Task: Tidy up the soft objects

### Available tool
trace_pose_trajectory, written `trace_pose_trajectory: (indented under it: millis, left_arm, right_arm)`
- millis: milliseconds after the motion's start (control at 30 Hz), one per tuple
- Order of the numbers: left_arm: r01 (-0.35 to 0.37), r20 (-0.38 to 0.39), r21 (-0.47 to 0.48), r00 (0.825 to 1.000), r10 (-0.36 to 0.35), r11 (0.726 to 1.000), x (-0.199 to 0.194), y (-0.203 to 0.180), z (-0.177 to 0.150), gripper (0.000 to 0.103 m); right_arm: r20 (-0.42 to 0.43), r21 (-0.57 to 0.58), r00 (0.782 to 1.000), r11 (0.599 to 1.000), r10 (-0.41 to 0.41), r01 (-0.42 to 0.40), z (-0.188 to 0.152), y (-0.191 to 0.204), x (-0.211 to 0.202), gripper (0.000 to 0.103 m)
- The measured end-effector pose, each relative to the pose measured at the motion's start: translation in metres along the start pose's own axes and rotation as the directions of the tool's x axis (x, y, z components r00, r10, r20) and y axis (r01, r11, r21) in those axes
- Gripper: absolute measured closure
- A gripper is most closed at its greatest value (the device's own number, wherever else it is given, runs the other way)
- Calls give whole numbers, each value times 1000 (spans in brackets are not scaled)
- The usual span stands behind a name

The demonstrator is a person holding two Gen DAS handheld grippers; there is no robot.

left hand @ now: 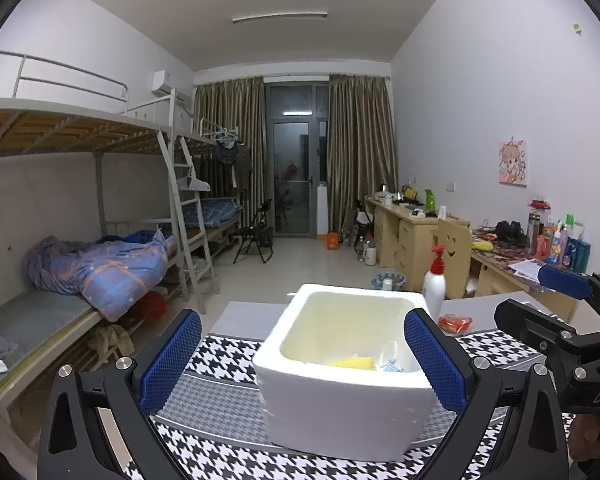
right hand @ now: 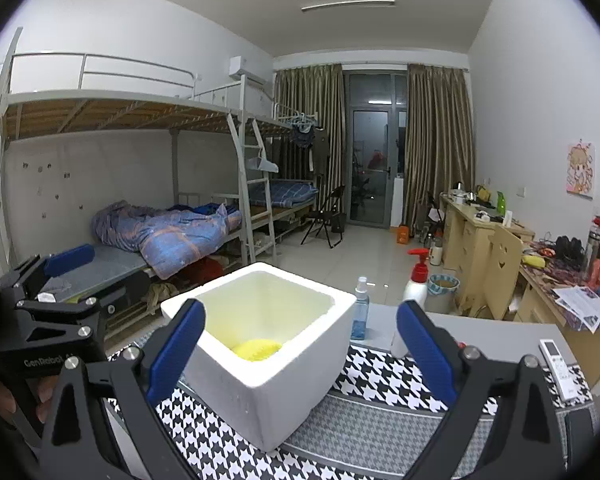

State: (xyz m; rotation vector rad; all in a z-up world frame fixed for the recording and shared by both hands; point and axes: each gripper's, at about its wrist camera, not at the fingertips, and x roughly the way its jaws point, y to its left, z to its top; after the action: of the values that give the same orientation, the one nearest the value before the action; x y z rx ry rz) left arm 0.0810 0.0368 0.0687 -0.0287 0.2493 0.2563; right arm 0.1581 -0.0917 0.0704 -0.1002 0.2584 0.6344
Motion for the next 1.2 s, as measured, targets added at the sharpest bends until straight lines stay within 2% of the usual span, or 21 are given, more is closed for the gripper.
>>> trace_pose_trajectory:
  millis: [533,1200]
  left_arm:
    - [41,54,14,998,-42,999,-28,-22,-7,1]
    - [64,70,-7,996,-64,998,-28,-27,-27,1]
  right_arm:
    - [27,29,999,999,-39,38,-16,-12,-23,1]
    - [55,47,994,994,-96,94,-45,-23,-37,1]
